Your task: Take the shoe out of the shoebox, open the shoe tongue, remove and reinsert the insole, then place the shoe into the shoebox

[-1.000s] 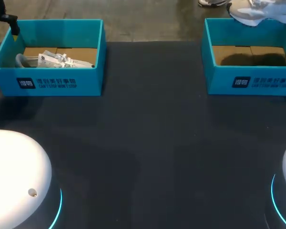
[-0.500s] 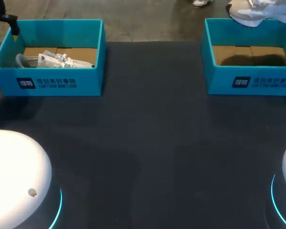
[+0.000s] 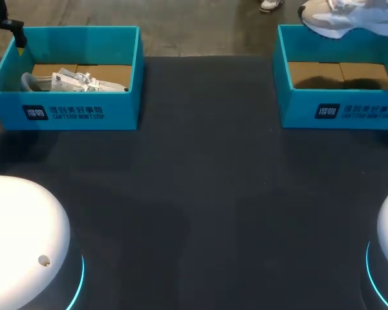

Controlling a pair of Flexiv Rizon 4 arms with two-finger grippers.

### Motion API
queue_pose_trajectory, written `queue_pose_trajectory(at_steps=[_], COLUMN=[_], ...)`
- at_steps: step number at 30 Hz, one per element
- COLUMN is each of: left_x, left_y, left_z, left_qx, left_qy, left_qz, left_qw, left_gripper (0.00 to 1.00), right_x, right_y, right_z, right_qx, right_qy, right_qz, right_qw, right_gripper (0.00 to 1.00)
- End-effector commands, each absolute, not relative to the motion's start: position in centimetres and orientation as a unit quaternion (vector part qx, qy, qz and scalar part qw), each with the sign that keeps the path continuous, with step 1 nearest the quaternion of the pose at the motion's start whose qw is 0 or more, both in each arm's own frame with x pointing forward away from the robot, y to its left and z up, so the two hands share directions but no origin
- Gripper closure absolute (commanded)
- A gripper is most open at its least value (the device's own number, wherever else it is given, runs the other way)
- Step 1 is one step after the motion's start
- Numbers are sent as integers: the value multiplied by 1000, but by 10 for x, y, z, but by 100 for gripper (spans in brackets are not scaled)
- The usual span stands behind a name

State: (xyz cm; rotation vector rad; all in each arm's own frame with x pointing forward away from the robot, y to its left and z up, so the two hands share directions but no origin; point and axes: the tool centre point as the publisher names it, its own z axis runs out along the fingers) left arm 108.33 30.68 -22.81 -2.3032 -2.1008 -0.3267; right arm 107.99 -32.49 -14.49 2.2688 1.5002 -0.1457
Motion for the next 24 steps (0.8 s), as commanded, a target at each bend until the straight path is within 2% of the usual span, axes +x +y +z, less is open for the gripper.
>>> queue_pose_trajectory(at_steps=[1,24], left_x=[1082,1082], left_y=[307,307], left_z=[-228,-228], left_qx=[-735,-735], left_qy=[-670,-670], left_qz=[-105,-105], left_qw=[2,2], left_gripper=[0,0], right_x=[1054,942], right_y=[-306,-185], right_z=[-139,-129], right_qx=[812,792], right_qy=[538,567], right_qz=[-50,-55], right_qw=[220,219], right_gripper=[100,100])
